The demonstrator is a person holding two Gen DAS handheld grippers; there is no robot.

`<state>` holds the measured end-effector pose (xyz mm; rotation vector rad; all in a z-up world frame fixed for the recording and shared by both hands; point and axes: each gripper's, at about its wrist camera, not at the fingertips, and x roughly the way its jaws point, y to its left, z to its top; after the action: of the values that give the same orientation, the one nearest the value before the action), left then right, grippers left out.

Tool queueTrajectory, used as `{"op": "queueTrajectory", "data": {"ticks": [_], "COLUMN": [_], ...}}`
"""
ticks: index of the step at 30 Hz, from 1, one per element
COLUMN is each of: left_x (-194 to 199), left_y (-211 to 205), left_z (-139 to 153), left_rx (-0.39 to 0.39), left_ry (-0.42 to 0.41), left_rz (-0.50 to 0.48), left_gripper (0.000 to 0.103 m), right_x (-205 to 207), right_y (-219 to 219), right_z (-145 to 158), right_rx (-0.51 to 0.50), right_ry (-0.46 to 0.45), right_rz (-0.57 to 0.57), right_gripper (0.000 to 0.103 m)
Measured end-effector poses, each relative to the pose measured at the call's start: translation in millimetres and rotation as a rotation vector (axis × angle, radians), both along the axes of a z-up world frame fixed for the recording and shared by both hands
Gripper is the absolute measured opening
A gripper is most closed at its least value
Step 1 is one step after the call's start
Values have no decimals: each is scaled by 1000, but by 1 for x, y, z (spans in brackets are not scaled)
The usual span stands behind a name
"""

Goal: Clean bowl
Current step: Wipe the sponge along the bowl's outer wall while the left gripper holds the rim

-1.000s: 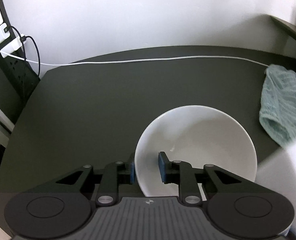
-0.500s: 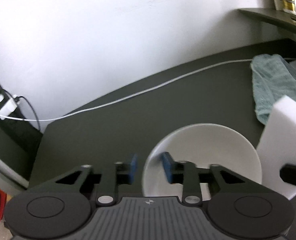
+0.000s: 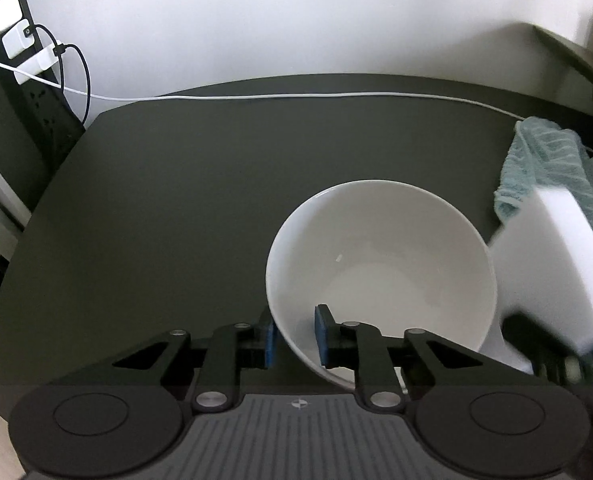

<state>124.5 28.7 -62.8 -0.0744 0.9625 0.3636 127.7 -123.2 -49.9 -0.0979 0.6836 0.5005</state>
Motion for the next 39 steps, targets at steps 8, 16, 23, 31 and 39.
{"op": "queueTrajectory", "data": {"ticks": [8, 16, 23, 31, 39], "left_x": [15, 28, 18, 23, 15], "left_y": [9, 6, 7, 1, 0], "left_z": [-2, -2, -1, 0, 3], "left_rx": [69, 165, -6, 8, 51], "left_ry": [-34, -46, -7, -12, -20], "left_rz": [-12, -116, 17, 18, -29], "left_gripper": [32, 24, 20, 21, 30], "right_x": [-37, 19, 32, -24, 3], "right_y": [-6, -8, 5, 1, -4], "right_z": [6, 5, 2, 3, 8], "right_rx": [37, 68, 68, 44, 24], "right_ry": [19, 57, 58, 53, 17], "right_rz": [99, -7, -29, 68, 27], "right_gripper": [30, 30, 31, 31, 31]}}
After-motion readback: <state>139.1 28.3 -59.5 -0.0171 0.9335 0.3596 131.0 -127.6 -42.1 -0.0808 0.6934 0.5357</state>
